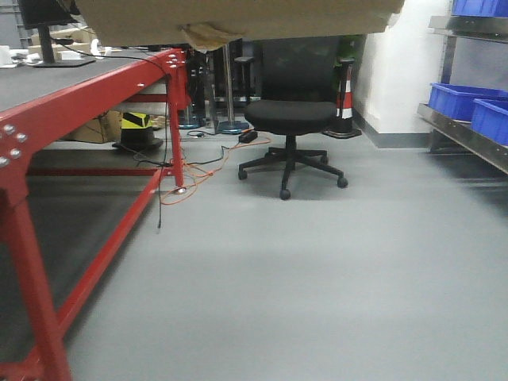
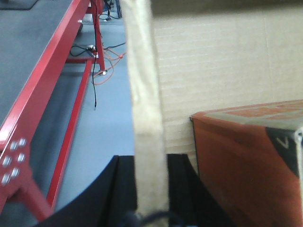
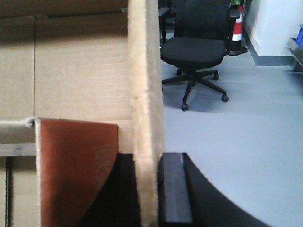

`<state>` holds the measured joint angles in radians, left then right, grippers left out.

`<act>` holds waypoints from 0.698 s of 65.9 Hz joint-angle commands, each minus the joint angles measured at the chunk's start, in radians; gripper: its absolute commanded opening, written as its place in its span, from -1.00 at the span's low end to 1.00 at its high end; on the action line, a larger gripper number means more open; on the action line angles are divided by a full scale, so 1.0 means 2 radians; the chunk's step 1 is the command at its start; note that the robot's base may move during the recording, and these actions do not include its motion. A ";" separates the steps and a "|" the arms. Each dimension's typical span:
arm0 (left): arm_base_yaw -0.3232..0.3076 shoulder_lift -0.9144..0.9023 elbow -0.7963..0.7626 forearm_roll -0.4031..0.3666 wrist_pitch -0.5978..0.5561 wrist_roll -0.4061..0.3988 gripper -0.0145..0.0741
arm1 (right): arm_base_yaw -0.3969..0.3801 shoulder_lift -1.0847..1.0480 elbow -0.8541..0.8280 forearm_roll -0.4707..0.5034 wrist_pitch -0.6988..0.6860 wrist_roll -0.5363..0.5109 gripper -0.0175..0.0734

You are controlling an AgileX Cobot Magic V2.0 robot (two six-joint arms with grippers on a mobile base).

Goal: Stack two boxes on right shelf middle
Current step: 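Drive the base to the steel shelf while holding the box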

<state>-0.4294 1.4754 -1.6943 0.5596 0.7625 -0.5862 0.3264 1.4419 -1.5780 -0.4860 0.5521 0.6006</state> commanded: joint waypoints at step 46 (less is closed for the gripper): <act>-0.003 -0.006 -0.007 0.005 -0.027 0.005 -0.92 | -0.003 -0.008 -0.008 -0.013 -0.033 0.002 -0.97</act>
<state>-0.4294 1.4773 -1.6943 0.5634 0.7580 -0.5862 0.3264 1.4419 -1.5780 -0.4880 0.5497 0.6006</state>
